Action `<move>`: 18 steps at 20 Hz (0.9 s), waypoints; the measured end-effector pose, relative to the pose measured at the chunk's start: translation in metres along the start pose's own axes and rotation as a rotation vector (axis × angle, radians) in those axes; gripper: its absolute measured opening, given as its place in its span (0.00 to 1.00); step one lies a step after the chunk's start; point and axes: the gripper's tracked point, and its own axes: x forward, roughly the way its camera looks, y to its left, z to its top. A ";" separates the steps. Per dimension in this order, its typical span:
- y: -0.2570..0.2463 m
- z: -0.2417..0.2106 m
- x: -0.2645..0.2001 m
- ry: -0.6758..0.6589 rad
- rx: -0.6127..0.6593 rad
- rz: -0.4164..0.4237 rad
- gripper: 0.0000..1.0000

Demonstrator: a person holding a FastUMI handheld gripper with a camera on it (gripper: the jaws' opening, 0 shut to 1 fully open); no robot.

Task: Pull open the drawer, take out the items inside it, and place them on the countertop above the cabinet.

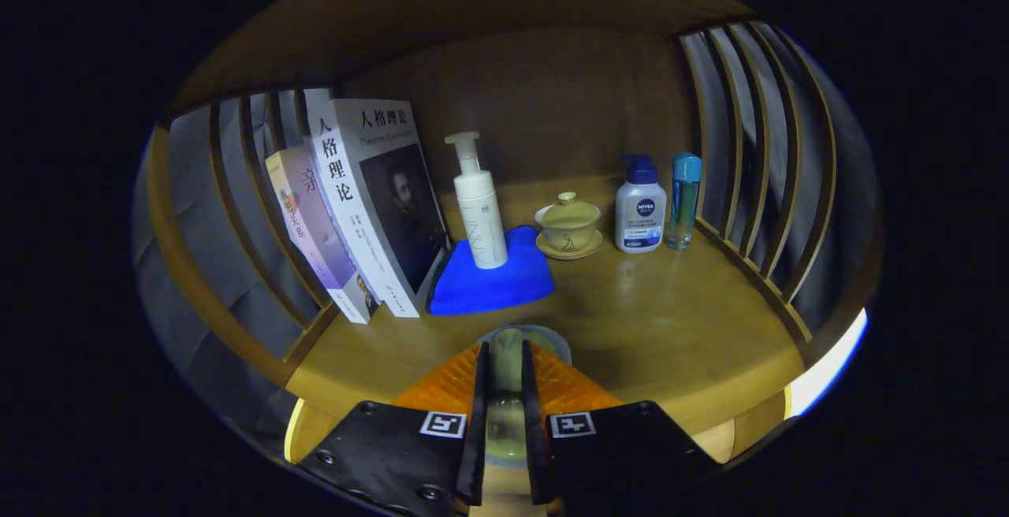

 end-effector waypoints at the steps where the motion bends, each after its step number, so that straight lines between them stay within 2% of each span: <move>1: 0.000 0.001 -0.001 -0.009 0.000 0.001 0.25; 3: -0.002 0.008 -0.004 -0.051 0.001 -0.006 0.51; 4: 0.000 0.014 -0.010 -0.083 0.001 0.002 0.53; 7: -0.001 0.028 -0.041 -0.181 -0.040 -0.008 1.00; 12: 0.006 0.020 -0.098 -0.303 -0.114 0.016 0.98; 18: 0.014 -0.012 -0.158 -0.399 -0.103 0.037 0.98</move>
